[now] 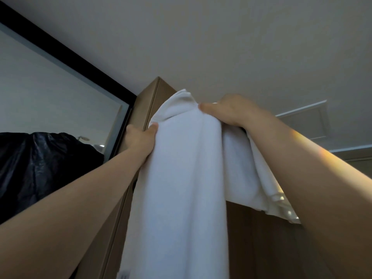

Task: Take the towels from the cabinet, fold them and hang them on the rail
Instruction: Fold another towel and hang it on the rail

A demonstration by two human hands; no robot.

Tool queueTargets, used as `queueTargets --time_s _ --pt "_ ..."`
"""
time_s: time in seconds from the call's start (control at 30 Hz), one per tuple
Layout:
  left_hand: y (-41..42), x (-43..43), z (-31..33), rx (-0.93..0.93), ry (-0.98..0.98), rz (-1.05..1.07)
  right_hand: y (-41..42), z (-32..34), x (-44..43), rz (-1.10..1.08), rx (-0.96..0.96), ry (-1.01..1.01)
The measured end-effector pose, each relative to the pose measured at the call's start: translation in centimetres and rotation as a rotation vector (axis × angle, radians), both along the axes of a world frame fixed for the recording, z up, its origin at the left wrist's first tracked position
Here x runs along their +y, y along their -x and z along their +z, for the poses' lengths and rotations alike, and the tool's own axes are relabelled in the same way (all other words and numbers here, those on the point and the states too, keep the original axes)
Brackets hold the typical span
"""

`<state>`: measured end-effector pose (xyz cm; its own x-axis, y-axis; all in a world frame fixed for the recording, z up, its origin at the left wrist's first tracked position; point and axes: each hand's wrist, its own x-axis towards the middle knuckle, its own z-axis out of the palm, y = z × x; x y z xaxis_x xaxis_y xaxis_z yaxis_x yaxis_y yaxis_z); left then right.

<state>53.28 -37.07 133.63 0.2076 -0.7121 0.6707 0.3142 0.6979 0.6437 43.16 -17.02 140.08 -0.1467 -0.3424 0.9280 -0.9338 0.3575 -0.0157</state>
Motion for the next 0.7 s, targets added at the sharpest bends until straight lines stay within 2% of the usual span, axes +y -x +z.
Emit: queueTargets --time_s 0.13,0.27,0.43,0.5,0.53,0.63,0.7 --pt "0.5 -0.1 -1.3 -0.018 0.328 0.189 0.1 0.0 0.0 0.031 -0.008 0.009" --pt "0.4 -0.5 -2.4 -0.095 0.636 0.541 0.1 0.1 -0.1 0.014 -0.007 0.014" --pt "-0.6 -0.5 -1.4 -0.208 0.804 0.704 0.3 0.3 -0.3 0.015 0.020 0.019" --pt "-0.3 -0.7 -0.5 -0.320 0.828 0.646 0.3 0.3 -0.4 0.012 0.034 0.023" --pt "0.1 -0.7 -0.1 -0.365 0.788 0.524 0.3 0.3 -0.4 0.008 0.041 0.025" --pt "1.1 -0.2 1.2 -0.415 0.470 0.095 0.4 0.3 -0.4 -0.017 0.074 0.031" --pt "1.6 -0.2 1.9 -0.392 0.351 0.042 0.5 0.3 -0.5 -0.016 0.093 0.041"
